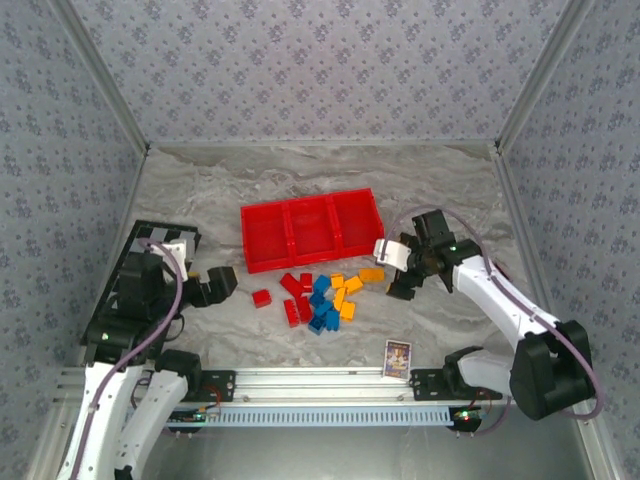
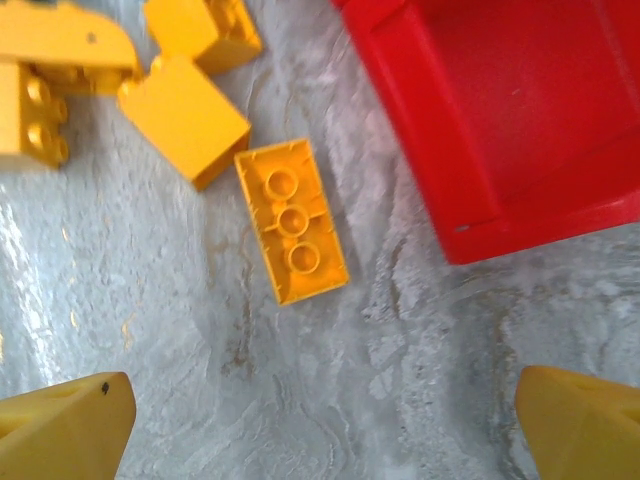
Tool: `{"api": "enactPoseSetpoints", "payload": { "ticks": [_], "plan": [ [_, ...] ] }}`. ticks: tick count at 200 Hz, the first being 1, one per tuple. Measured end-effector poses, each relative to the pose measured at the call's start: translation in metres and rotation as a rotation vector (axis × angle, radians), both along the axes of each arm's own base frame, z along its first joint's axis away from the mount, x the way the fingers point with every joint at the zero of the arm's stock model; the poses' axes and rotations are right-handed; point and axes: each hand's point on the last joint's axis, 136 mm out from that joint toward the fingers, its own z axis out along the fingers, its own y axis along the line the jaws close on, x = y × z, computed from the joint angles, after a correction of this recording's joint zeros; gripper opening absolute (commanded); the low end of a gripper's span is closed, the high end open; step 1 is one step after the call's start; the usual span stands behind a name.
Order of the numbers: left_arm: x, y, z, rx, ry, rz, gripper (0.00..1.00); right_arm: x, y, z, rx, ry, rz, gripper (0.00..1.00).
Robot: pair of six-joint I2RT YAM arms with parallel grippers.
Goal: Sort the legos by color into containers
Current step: Rotate the container at the center of the table, then pick up the lego from the center of the table.
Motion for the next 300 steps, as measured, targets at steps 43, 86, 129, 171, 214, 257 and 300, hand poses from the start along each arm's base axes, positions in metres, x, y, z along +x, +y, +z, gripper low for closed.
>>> {"api": "enactPoseSetpoints", "payload": {
  "ticks": [43,86,129,171,214,257,300],
  "plan": [
    [-0.008,0.002,0.011,-0.007,-0.075,-0.006,1.0,0.0,0.009,-0.019,-0.039,0.045,0.06,1.0],
    [-0.01,0.002,0.014,-0.01,-0.092,-0.006,1.0,0.01,0.023,-0.035,-0.066,0.102,0.1,1.0],
    [-0.01,0.003,0.014,-0.009,-0.095,-0.002,1.0,0.024,0.035,-0.052,-0.091,0.158,0.123,1.0],
    [-0.01,0.002,0.012,-0.007,-0.092,-0.009,1.0,0.032,0.046,-0.06,-0.113,0.181,0.143,0.98],
    [-0.009,0.001,0.013,-0.007,-0.096,-0.009,1.0,0.034,0.051,-0.072,-0.142,0.199,0.175,0.93],
    [-0.008,0.001,0.015,-0.01,-0.108,-0.009,1.0,0.029,0.051,-0.082,-0.173,0.222,0.2,0.88],
    [-0.007,0.001,0.014,-0.009,-0.106,-0.009,1.0,0.024,0.052,-0.083,-0.182,0.232,0.22,0.76]
  ]
}}
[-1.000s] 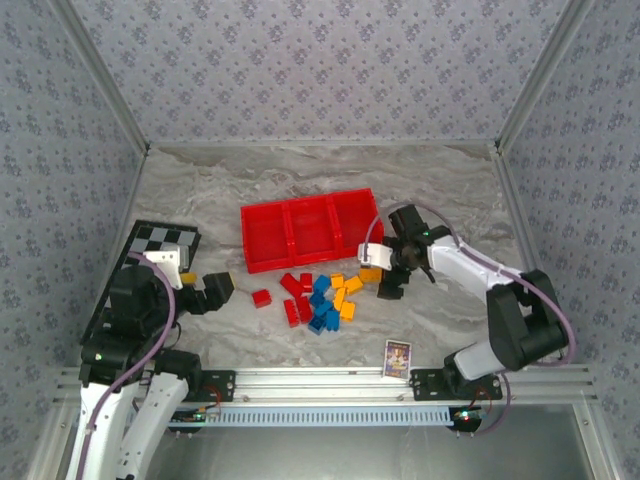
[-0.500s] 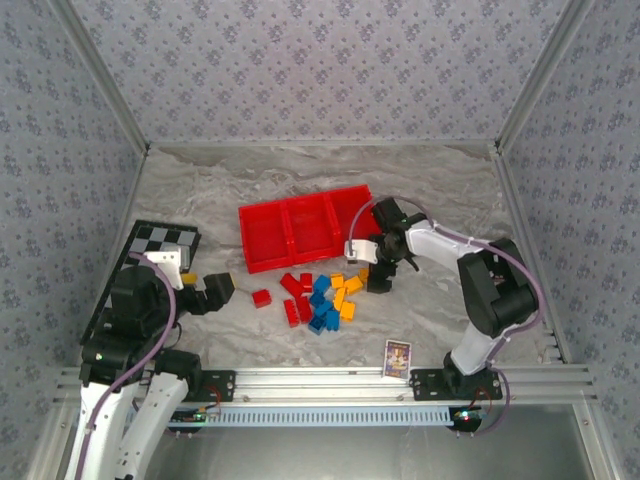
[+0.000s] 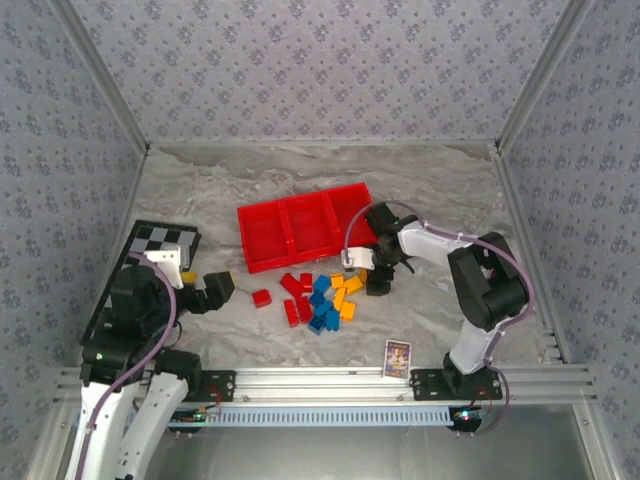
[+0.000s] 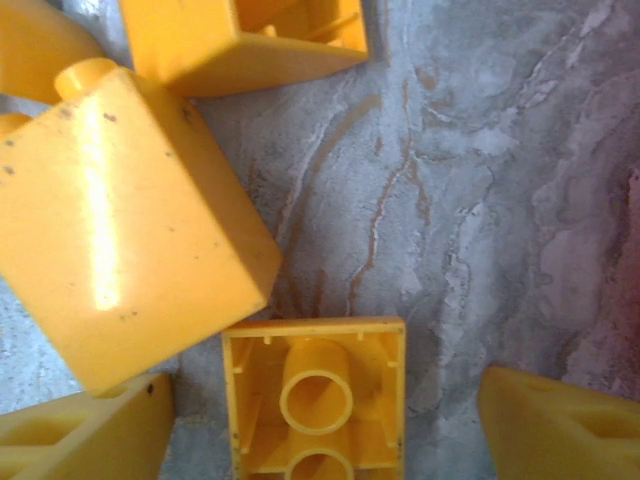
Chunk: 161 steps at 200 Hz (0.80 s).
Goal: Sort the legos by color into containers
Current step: Pick up the lego from the center of the table.
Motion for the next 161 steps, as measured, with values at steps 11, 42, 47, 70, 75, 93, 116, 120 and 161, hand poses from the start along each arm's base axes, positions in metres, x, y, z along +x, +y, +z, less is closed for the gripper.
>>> {"api": "enactPoseSetpoints", "payload": {
  "ticks": [11,42,47,70,75,93,116,120,161],
  "plan": [
    [0.0,0.0,0.0,0.0,0.0,0.0,1.0,-0.001,0.0,0.0,-0.001,0.001,0.004,0.73],
    [0.0,0.0,0.0,0.0,0.0,0.0,1.0,-0.005,-0.001,0.0,-0.003,0.008,0.014,0.56],
    [0.0,0.0,0.0,0.0,-0.001,0.0,1.0,-0.006,0.0,0.0,-0.002,0.008,0.016,0.53],
    [0.0,0.0,0.0,0.0,-0.001,-0.001,1.0,-0.008,-0.002,0.0,-0.006,0.0,0.02,0.46],
    [0.0,0.0,0.0,0.0,0.0,-0.002,1.0,-0.008,-0.003,0.0,-0.006,-0.001,0.019,0.44],
    [0.0,0.0,0.0,0.0,0.0,-0.002,1.0,-0.01,-0.005,0.001,-0.01,-0.007,0.019,0.41],
    [-0.001,-0.001,0.0,0.002,0.0,-0.007,1.0,-0.014,-0.008,0.004,-0.016,-0.009,0.018,0.4],
    [-0.001,-0.001,0.0,0.002,-0.001,-0.007,1.0,-0.015,-0.008,0.005,-0.016,-0.01,0.018,0.39],
    [-0.002,-0.002,0.001,0.0,-0.013,-0.016,1.0,-0.018,-0.01,0.035,0.029,-0.062,0.001,0.3]
  ]
}}
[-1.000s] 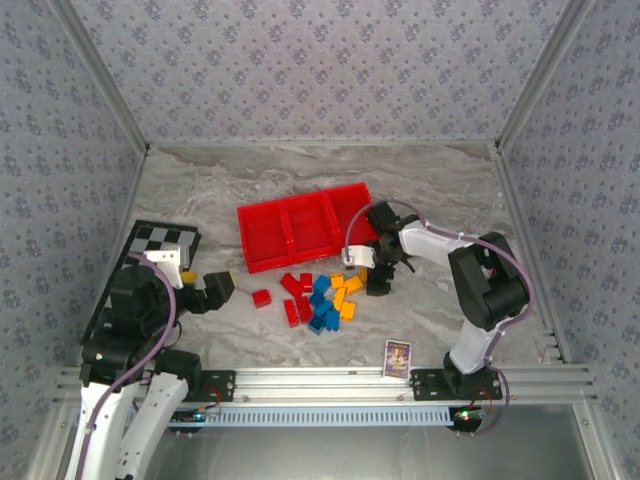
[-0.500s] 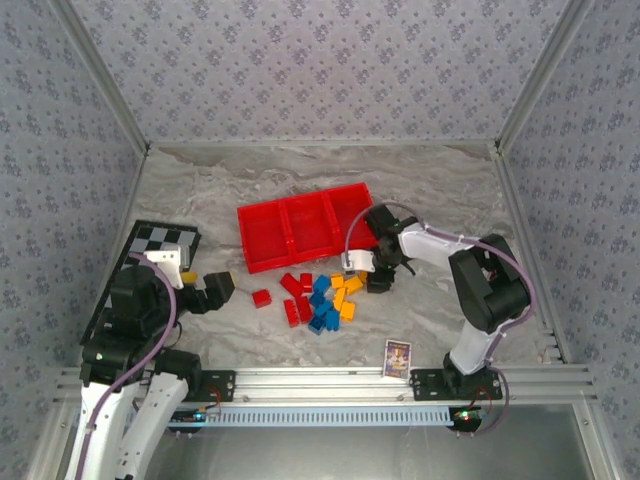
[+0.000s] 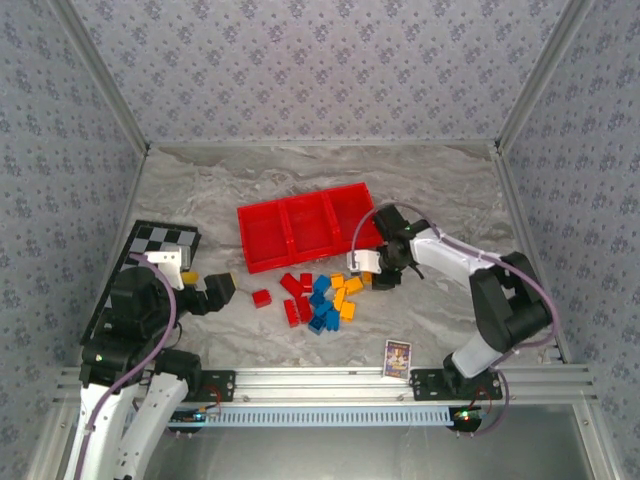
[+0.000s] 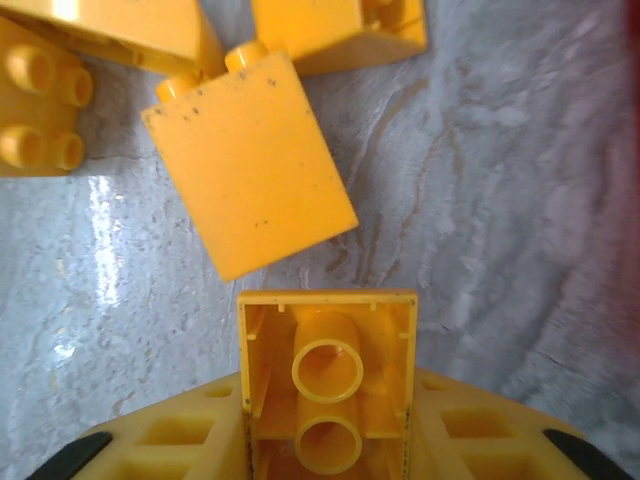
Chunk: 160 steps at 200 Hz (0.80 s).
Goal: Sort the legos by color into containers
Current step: Pick up the lego from the center of the table, then place the lego in the container.
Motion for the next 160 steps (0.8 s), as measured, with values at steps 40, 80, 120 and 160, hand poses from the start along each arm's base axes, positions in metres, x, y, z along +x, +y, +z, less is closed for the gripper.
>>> {"api": "enactPoseSetpoints", "payload": {
  "ticks": [40,80,120,160],
  "plan": [
    [0.001,-0.001,-0.001,-0.001,-0.005,-0.003,1.0,0.005,0.001,0.035,0.1,-0.045,-0.076,0.27],
    [0.002,-0.002,0.0,-0.003,-0.008,-0.01,1.0,0.048,0.026,0.085,0.266,-0.031,-0.194,0.27],
    [0.0,-0.006,-0.001,-0.002,-0.004,-0.032,1.0,0.123,0.051,0.125,0.417,-0.044,-0.343,0.23],
    [0.0,-0.007,-0.002,0.0,0.001,-0.037,1.0,0.151,0.061,0.099,0.44,0.03,-0.479,0.27]
  ]
}}
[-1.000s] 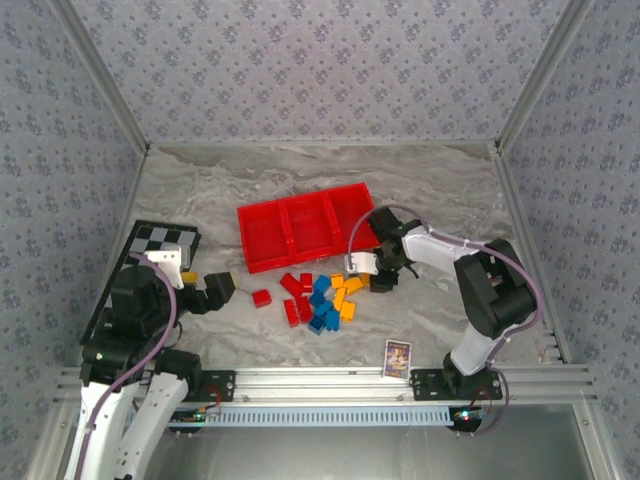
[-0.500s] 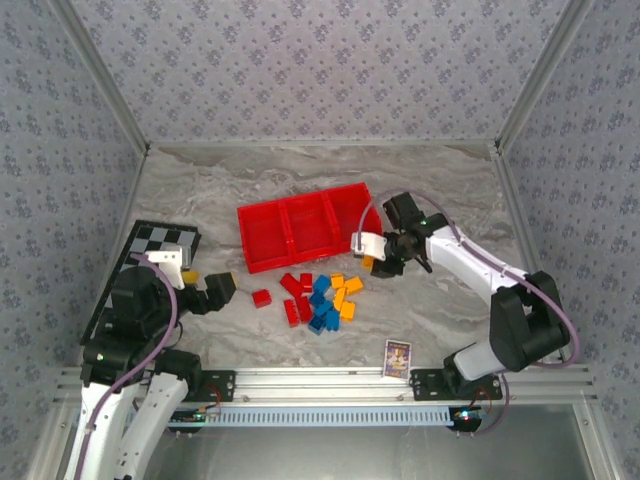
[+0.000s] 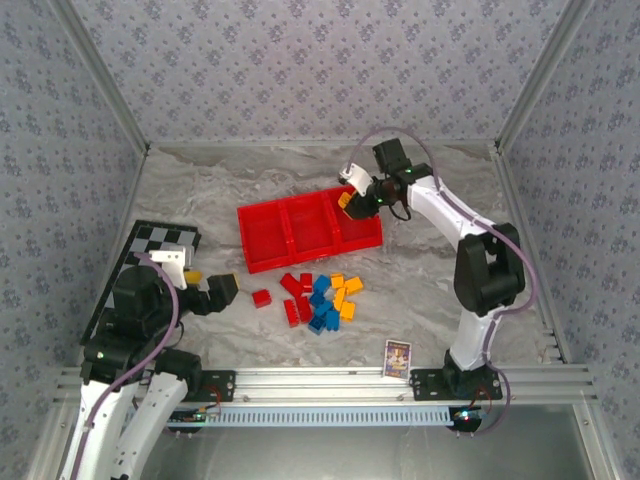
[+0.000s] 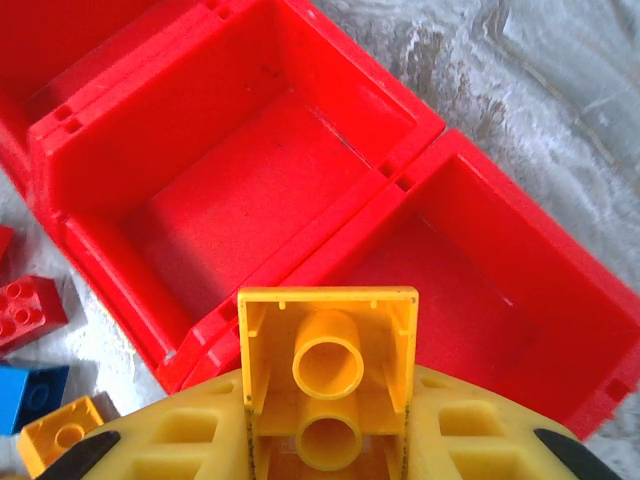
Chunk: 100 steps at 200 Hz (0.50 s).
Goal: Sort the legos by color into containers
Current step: Place the lego in the container.
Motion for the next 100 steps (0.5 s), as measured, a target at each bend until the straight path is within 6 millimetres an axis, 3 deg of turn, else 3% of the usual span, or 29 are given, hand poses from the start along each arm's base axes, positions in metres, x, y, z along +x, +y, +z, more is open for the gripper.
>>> {"api": "enactPoseSetpoints", "payload": {
  "ticks": [36,56,100],
  "plan": [
    [0.001,0.0,-0.001,0.002,0.007,0.0,1.0,0.012,-0.001,-0.02,-0.002,0.035,-0.09,0.35],
    [0.002,0.0,-0.002,0.004,0.012,0.001,1.0,0.017,-0.002,-0.024,0.008,0.028,-0.127,0.47],
    [0.003,-0.001,-0.004,0.006,0.021,0.001,1.0,0.021,-0.006,-0.037,0.012,0.026,-0.181,0.61]
  ]
}}
